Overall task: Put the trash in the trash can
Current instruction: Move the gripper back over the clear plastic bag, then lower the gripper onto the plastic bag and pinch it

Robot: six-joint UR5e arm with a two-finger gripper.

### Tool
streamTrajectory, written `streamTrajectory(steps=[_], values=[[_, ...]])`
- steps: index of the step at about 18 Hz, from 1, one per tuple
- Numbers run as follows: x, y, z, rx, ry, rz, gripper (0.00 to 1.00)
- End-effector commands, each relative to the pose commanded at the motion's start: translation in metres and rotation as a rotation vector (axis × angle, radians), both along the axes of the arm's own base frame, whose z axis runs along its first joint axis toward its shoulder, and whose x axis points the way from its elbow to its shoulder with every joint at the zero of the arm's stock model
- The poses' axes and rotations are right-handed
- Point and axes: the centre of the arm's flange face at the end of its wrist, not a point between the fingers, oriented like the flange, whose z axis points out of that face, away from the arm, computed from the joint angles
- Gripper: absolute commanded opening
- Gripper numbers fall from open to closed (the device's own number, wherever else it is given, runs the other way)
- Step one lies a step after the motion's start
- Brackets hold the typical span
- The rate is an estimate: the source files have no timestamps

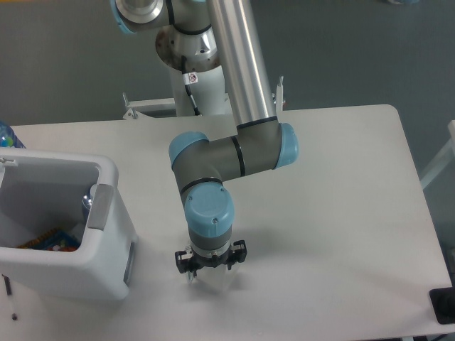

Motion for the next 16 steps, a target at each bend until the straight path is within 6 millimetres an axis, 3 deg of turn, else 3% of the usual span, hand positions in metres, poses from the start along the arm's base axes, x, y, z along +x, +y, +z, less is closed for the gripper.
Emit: streamTrajectory(steps=[2, 10, 16], values=[[0.0, 0.001, 0.005, 0.008, 0.005, -0.002, 0.01], [-0.001, 0.001, 0.013, 0.019, 0.019, -0.014, 0.0], [-0.007, 0.002, 0.039, 0.054, 0.039, -0.031, 0.0]])
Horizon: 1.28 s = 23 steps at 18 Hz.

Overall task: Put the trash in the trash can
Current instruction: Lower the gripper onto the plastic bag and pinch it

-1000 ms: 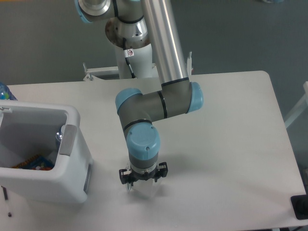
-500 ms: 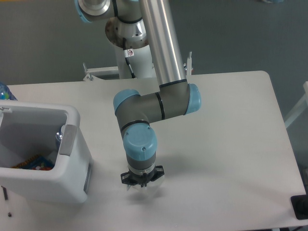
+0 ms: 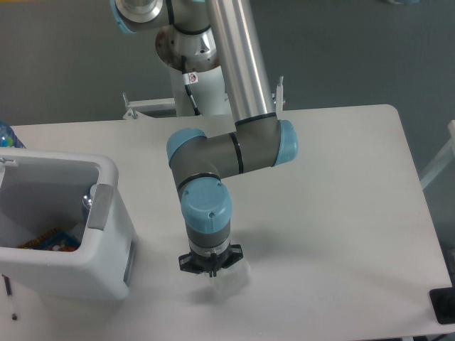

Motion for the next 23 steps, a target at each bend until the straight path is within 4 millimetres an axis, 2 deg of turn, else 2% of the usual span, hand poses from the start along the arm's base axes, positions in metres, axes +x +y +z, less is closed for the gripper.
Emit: streamTrajectory(steps=[3, 12, 17, 19, 23], values=[[-0.006, 0.004, 0.01, 0.024, 0.01, 0.002, 0.0], [-0.046, 0.002, 0.048, 0.138, -0.001, 0.044, 0.0], [-0.063, 0.004, 0.078, 0.233, -0.015, 0.06, 0.0], [-0.071, -0.005, 0.097, 0.274, -0.02, 0.072, 0.0], [-0.071, -0.008, 0.134, 0.413, -0.028, 0.062, 0.0]])
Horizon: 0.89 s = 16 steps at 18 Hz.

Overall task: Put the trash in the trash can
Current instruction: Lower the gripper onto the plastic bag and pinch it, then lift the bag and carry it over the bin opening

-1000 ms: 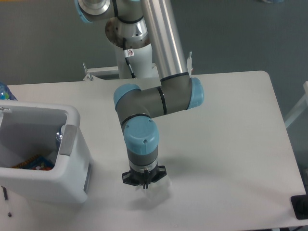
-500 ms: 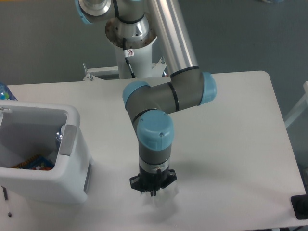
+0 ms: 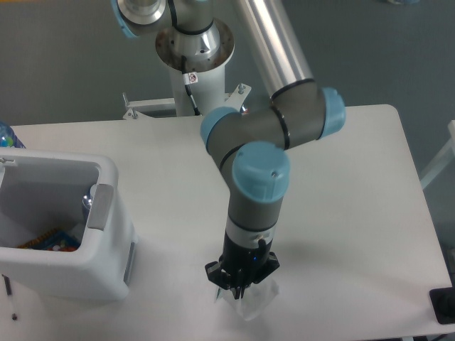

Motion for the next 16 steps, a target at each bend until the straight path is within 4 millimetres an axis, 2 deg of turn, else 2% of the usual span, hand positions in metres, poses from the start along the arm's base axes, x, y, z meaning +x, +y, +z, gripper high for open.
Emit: streamTrajectory(steps=[3, 7, 9, 13, 16], values=[[-0.006, -0.004, 0.011, 0.051, 0.006, 0.011, 0.0], [-0.017, -0.019, 0.036, 0.117, -0.004, 0.017, 0.0], [-0.018, -0.027, 0.055, 0.162, -0.011, 0.011, 0.0], [-0.009, -0.029, 0.091, 0.221, 0.007, -0.005, 0.0], [0.002, -0.029, 0.13, 0.3, 0.001, -0.022, 0.0]])
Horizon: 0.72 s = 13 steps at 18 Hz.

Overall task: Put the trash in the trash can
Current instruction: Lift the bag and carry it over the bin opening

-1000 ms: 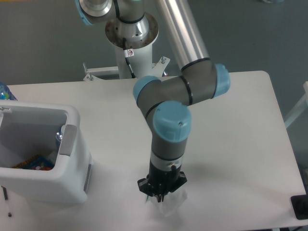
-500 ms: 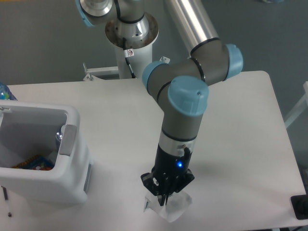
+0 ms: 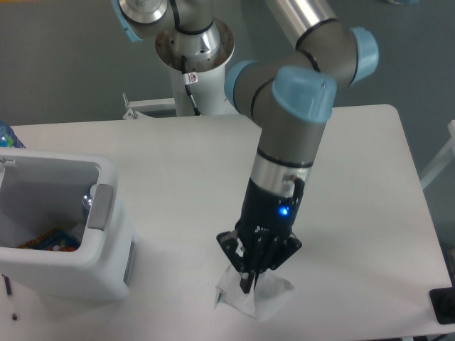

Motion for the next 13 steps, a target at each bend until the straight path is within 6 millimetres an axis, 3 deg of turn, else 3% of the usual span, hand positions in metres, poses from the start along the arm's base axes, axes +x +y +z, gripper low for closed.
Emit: streamTrajectory(steps=[5, 10, 13], values=[[0.04, 0.0, 0.044, 0.067, 0.008, -0.043, 0.0], [0.093, 0.012, 0.072, 0.114, 0.025, -0.123, 0.0], [0.119, 0.022, 0.077, 0.144, 0.035, -0.172, 0.0]])
